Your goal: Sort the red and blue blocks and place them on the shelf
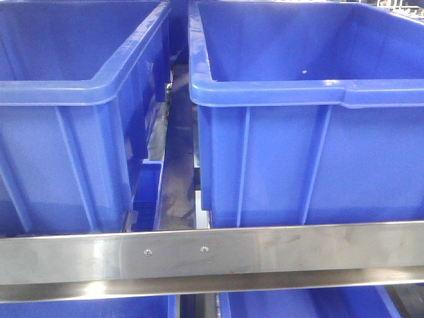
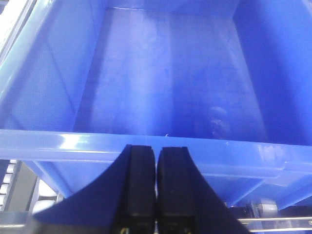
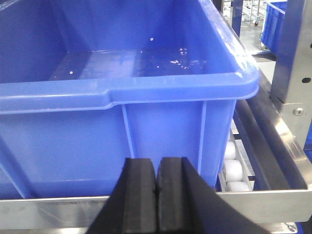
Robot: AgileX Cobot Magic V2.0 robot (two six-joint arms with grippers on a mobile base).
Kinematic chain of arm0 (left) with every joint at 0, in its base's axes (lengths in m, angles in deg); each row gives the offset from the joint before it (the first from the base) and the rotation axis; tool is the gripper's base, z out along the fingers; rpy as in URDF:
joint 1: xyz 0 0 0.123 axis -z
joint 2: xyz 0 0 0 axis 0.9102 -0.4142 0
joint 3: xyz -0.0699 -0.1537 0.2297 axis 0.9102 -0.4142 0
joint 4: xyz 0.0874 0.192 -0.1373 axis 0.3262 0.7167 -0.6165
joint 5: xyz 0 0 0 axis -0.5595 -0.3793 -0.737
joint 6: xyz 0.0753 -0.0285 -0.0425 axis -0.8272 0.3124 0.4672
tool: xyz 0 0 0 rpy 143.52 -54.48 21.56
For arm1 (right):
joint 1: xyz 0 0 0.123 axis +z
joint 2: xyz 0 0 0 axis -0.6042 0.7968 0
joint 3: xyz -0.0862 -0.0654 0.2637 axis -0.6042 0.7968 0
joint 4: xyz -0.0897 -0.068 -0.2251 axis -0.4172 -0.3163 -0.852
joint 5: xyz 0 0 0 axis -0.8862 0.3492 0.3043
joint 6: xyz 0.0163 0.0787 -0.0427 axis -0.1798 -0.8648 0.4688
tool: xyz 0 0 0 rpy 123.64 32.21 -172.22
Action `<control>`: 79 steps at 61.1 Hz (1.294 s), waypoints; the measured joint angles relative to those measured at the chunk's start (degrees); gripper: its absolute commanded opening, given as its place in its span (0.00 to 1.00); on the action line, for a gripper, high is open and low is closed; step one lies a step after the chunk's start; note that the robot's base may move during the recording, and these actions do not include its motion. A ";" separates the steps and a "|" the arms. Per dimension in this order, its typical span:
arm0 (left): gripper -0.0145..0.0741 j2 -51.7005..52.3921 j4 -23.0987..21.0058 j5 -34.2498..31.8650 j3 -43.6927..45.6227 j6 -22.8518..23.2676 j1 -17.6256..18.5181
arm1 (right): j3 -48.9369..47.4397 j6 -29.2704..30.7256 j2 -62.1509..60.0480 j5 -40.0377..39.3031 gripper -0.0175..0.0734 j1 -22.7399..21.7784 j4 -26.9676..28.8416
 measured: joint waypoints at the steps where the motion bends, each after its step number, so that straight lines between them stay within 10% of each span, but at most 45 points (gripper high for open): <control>1: 0.30 0.00 0.00 0.00 0.00 0.00 0.00 | 0.00 0.00 0.00 0.00 0.25 0.00 0.00; 50: 0.30 6.20 0.79 -2.25 -0.28 0.00 0.00 | 0.00 0.00 0.00 0.00 0.25 0.00 0.07; 79: 0.30 19.08 -2.49 -15.10 -18.35 0.00 -1.32 | 0.00 0.00 0.00 0.00 0.25 0.00 0.07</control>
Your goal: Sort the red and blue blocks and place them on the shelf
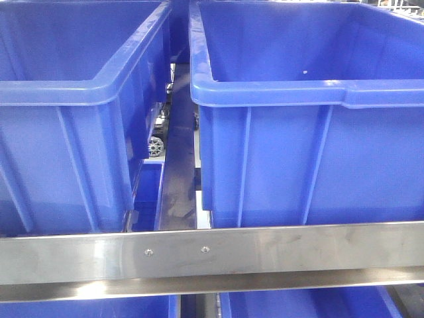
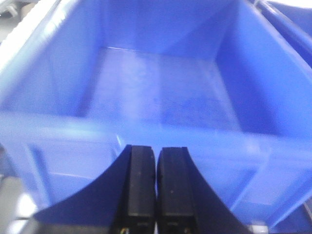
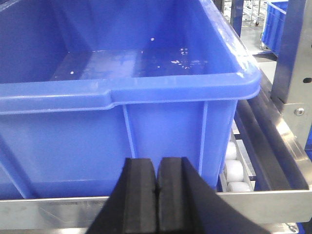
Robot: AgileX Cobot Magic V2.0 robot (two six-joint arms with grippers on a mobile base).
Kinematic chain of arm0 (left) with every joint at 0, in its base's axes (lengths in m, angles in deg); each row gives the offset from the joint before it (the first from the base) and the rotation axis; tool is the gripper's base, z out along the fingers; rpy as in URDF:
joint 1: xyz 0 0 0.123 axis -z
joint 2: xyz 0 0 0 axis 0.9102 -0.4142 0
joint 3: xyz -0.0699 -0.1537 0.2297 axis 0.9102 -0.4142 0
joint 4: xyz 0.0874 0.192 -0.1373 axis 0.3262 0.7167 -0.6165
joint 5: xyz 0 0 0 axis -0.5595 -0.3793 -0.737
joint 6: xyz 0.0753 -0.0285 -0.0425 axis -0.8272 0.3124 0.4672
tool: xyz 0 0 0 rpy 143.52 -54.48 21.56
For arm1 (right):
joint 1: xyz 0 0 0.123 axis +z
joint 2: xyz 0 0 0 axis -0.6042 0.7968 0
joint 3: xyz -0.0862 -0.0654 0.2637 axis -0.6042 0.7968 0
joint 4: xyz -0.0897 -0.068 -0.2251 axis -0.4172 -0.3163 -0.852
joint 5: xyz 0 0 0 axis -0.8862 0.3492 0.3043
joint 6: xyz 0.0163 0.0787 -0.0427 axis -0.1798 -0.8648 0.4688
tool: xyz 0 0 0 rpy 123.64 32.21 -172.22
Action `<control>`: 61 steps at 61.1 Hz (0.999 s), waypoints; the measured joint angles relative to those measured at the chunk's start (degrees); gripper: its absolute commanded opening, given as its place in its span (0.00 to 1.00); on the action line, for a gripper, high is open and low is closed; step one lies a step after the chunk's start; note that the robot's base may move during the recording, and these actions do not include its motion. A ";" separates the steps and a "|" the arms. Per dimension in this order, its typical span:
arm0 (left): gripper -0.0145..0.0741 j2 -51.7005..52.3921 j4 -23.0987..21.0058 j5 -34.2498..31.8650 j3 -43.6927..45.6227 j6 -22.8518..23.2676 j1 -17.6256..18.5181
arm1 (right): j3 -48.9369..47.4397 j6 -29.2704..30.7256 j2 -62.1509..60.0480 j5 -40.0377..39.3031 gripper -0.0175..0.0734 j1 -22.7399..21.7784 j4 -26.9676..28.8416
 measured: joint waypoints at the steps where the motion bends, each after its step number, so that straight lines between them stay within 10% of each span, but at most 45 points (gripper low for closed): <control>1: 0.30 0.56 -0.05 -0.57 -0.86 0.00 0.00 | 0.00 0.00 0.00 0.00 0.25 0.00 0.00; 61: 0.30 7.11 -1.31 -9.38 -8.39 0.00 -1.98 | 0.00 0.00 0.00 0.00 0.25 0.00 0.00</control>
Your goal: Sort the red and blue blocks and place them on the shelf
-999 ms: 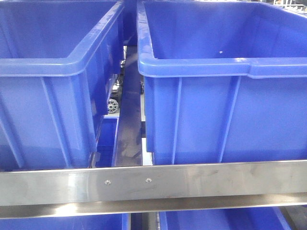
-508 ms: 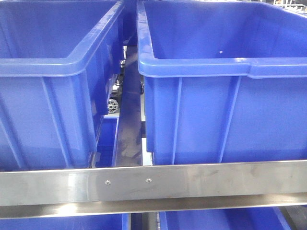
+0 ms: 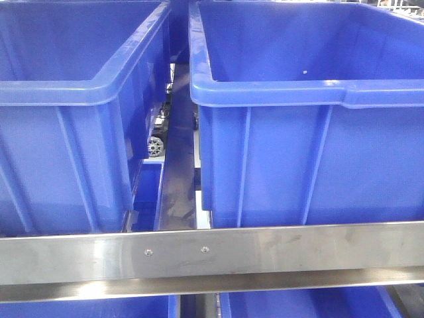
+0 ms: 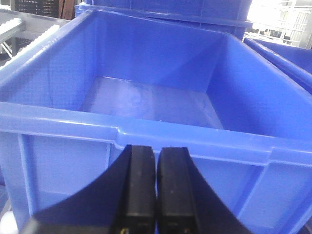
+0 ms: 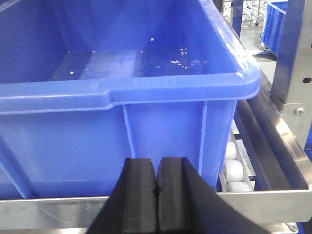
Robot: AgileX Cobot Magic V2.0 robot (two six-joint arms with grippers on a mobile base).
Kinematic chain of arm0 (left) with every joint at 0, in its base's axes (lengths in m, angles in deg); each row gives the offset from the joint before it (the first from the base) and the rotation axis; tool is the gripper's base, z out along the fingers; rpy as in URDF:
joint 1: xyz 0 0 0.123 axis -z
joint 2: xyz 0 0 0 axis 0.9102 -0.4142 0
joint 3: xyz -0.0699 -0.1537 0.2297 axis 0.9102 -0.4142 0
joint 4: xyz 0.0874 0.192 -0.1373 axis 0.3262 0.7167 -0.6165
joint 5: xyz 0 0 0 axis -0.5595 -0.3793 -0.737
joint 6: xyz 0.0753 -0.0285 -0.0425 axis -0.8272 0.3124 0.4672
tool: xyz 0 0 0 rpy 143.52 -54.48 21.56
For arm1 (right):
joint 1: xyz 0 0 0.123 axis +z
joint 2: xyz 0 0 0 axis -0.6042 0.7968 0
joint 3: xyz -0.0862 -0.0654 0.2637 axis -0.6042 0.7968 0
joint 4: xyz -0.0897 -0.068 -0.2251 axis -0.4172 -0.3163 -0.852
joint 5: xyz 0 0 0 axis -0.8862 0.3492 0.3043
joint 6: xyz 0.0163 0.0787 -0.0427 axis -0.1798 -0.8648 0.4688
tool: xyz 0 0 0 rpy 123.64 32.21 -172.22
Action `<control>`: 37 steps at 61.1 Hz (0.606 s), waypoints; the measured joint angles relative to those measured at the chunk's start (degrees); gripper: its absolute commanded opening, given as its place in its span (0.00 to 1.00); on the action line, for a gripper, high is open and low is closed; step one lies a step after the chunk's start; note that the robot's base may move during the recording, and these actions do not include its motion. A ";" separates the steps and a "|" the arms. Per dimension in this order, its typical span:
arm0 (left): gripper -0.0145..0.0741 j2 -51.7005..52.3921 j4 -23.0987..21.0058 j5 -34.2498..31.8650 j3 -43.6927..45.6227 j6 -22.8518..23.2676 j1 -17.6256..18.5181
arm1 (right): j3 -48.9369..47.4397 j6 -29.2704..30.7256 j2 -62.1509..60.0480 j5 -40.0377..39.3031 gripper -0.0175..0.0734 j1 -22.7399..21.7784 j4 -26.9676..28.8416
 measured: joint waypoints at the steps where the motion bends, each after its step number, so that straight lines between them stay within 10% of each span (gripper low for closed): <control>1: 0.30 0.00 0.00 0.00 0.00 0.00 0.00 | 0.00 0.00 0.00 0.00 0.25 0.00 0.00; 37: 0.30 0.00 0.10 -0.24 0.00 -3.50 0.00 | 0.00 0.00 0.00 0.00 0.25 0.00 0.00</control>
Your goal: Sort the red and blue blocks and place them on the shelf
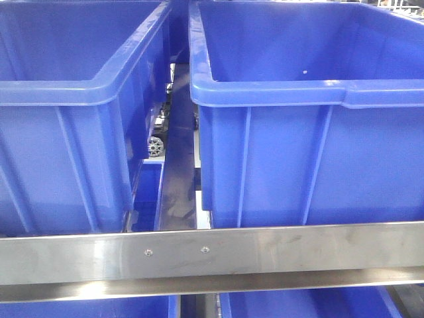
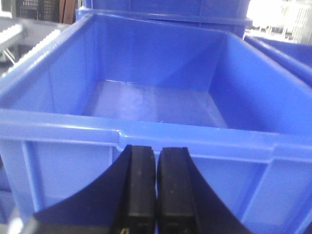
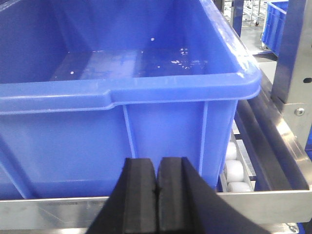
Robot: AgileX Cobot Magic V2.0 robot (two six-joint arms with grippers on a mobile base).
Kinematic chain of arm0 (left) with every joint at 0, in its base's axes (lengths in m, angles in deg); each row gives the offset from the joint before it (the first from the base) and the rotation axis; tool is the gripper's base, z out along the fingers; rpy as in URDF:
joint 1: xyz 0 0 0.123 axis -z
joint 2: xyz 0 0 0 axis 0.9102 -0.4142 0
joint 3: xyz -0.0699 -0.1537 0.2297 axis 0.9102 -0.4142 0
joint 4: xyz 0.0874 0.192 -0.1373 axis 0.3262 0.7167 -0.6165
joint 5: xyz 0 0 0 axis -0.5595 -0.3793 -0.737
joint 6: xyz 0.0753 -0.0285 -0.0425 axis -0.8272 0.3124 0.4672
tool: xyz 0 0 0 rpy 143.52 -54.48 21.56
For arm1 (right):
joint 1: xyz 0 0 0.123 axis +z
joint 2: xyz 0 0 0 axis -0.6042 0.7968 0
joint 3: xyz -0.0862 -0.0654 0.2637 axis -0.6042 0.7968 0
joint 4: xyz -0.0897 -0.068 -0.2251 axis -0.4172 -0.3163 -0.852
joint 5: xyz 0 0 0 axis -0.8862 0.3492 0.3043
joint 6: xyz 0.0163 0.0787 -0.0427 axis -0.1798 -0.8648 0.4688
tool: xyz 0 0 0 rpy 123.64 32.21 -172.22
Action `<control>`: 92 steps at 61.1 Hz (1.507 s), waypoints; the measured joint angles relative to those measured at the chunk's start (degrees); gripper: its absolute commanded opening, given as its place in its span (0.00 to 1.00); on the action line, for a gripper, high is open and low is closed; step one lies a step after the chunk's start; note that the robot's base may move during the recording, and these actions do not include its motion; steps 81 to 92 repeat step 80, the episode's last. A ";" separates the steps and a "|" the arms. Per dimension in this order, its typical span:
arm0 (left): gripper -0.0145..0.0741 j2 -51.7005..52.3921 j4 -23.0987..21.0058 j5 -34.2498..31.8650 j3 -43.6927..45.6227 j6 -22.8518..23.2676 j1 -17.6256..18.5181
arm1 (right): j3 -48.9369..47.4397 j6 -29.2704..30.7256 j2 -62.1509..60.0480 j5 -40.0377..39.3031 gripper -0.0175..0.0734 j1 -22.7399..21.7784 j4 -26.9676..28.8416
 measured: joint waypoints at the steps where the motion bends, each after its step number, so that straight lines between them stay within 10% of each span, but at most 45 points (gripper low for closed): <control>1: 0.30 0.00 0.00 -0.11 0.00 -0.44 0.00 | 0.00 0.00 0.00 0.00 0.25 0.00 0.00; 92: 0.30 0.00 0.00 -0.01 0.00 -2.03 0.00 | 0.00 0.00 0.00 0.00 0.25 0.00 0.00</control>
